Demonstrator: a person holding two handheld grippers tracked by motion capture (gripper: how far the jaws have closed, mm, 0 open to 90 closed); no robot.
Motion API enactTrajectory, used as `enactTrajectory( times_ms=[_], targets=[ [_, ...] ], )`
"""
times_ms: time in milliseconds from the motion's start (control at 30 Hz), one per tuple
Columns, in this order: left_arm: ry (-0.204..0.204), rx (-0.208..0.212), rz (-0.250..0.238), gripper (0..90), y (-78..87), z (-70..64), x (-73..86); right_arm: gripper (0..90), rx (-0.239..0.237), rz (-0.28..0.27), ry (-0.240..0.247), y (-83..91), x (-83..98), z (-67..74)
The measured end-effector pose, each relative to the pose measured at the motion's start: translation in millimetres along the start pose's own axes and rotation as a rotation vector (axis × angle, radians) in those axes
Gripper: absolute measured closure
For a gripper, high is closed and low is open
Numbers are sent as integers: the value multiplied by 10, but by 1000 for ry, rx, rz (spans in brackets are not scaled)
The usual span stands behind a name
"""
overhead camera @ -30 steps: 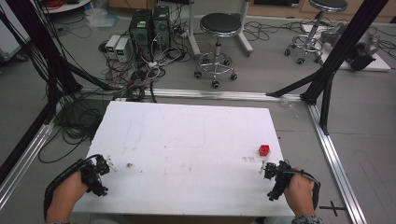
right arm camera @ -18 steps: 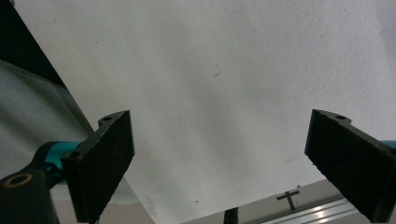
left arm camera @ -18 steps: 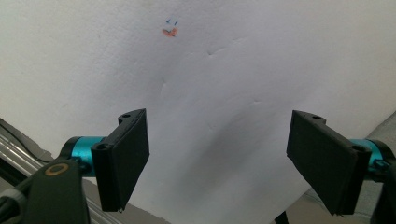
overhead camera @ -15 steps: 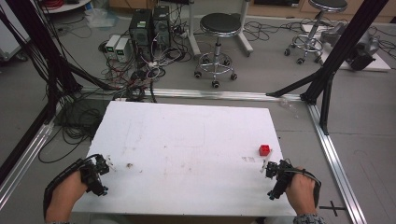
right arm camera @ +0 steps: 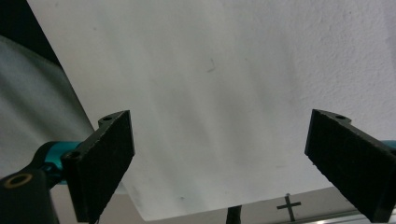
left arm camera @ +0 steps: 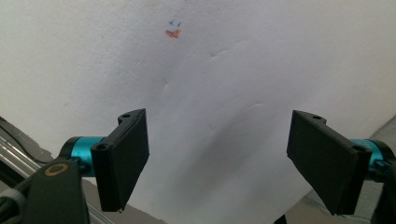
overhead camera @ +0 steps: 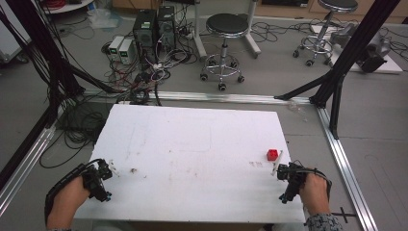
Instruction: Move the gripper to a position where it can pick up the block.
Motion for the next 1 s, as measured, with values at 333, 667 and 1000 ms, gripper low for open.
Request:
enactTrajectory(
  times_ms=[333,667,1000],
  targets=[
    [-5,-1,-13,211,7,-1,-11,75,15,-19,121,3,149,-297],
    [4,-2,-8,211,-18,-2,-14,75,75,-47,114,174,295,-671],
    [9,-9,4,211,-23,4,-28,75,114,-50,147,386,276,-1011]
  ],
)
Point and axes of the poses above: each handheld gripper's, and its own axes: y roughly backward along the jaws, x roughly out of its underside, z roughly to its left, the point moved 2 cm from there along -y, roughly forward along the jaws, and after that the axes turned 14 degrees about x, right-handed, at the moved point
